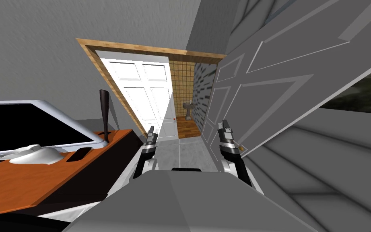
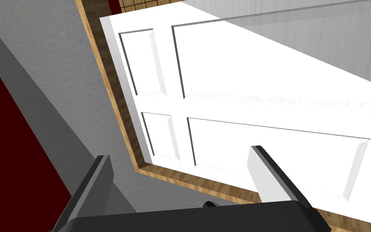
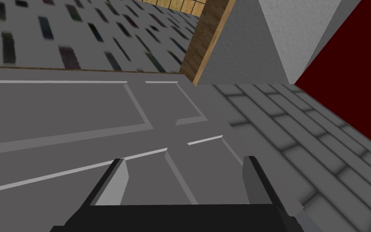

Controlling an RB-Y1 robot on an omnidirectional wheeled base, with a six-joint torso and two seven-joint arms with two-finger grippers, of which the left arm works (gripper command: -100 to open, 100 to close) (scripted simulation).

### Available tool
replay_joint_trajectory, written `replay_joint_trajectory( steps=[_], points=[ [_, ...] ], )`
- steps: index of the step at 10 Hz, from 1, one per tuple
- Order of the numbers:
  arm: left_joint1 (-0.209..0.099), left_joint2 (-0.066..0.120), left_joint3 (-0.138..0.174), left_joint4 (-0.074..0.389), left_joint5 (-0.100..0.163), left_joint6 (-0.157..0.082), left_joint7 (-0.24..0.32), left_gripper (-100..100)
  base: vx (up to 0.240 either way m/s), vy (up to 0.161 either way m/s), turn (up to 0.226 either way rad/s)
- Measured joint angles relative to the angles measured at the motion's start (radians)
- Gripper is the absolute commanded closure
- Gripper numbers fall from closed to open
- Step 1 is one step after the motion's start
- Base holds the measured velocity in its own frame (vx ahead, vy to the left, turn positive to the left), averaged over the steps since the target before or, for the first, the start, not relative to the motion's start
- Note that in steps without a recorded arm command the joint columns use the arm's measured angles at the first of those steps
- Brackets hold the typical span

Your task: Pull the door open

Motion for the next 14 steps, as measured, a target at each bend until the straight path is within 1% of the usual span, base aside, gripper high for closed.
replay_joint_trajectory(
  steps=[1,2,3,4,6,8,11,12,14],
  points=[
    [-0.008,-0.001,0.000,0.026,-0.001,-0.004,0.001,-100,0.096,-0.004,-0.029],
    [-0.021,0.003,0.006,0.059,0.002,-0.010,0.006,-100,0.103,-0.008,-0.022],
    [-0.023,0.002,0.006,0.075,0.001,-0.010,0.008,-100,0.095,-0.016,-0.024],
    [-0.029,0.005,0.008,0.106,0.002,-0.019,0.012,-100,0.095,-0.007,-0.023],
    [-0.043,0.008,0.014,0.147,0.004,-0.019,0.019,-100,0.113,0.006,-0.027],
    [-0.055,0.006,0.016,0.198,0.004,-0.029,0.023,-100,0.094,-0.012,-0.024],
    [-0.064,0.008,0.020,0.263,0.006,-0.042,0.034,-100,0.101,-0.004,-0.025],
    [-0.077,0.011,0.024,0.298,0.007,-0.048,0.038,-100,0.103,-0.017,-0.026],
    [-0.092,0.014,0.029,0.348,0.009,-0.055,0.045,-100,0.096,0.006,-0.027]
  ],
)
